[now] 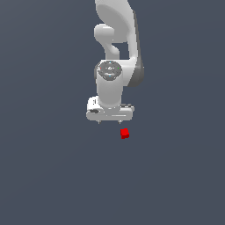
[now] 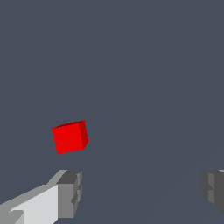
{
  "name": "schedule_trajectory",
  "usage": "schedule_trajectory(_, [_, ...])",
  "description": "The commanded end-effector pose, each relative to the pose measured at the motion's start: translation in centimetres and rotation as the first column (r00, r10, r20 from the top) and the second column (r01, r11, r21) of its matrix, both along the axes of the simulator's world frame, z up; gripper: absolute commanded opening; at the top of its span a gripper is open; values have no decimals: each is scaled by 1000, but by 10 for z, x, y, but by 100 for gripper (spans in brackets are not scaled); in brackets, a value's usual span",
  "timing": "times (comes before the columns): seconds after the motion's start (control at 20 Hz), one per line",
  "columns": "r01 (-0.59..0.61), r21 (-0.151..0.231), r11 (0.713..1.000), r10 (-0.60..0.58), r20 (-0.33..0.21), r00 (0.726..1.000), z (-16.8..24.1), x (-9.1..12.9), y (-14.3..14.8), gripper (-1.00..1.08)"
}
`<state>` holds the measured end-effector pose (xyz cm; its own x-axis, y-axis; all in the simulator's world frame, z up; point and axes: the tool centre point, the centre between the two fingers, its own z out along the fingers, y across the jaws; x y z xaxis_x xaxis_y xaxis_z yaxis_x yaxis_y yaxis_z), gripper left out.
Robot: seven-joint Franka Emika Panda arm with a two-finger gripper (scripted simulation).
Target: Pick up the red cube and move it to a goal position.
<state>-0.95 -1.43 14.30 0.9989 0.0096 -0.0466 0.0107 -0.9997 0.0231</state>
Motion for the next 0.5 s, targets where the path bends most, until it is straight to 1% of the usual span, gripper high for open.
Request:
schedule_trajectory(0.0, [0, 0, 1000, 0, 0, 1000, 0, 0, 0, 100])
schedule_trajectory(0.25, [-10, 2, 1000, 10, 3, 1000, -7, 0, 5, 100])
schedule_trajectory(0.45, [-34, 6, 999, 34, 8, 999, -23, 0, 15, 100])
